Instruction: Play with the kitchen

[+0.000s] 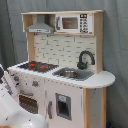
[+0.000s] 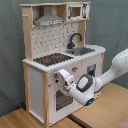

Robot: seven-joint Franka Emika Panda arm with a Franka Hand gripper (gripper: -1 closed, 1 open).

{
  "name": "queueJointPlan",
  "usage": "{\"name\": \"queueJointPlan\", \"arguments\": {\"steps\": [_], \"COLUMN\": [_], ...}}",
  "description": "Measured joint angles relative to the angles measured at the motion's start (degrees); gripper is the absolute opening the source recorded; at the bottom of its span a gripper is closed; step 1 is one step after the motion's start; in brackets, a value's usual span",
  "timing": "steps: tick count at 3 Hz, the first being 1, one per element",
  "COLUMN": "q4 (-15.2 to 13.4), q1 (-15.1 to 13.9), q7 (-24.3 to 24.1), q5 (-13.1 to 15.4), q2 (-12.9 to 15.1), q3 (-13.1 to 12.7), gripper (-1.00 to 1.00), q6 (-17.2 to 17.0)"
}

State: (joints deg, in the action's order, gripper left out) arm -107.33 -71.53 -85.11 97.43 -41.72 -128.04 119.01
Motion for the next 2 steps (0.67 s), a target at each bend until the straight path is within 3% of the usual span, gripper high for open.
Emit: {"name": "queueJointPlan", "arguments": {"steps": [1, 2], "q4": [-0.03, 0.17], "q1": [-0.03, -0.09], "q7": [0.07, 2.96], "q5": [-0.13, -2.35], "q2": [0.00, 0.55], "q3": [0.00, 0.20], "gripper": [-1.00, -1.00], "q6": [0.00, -0.50]}}
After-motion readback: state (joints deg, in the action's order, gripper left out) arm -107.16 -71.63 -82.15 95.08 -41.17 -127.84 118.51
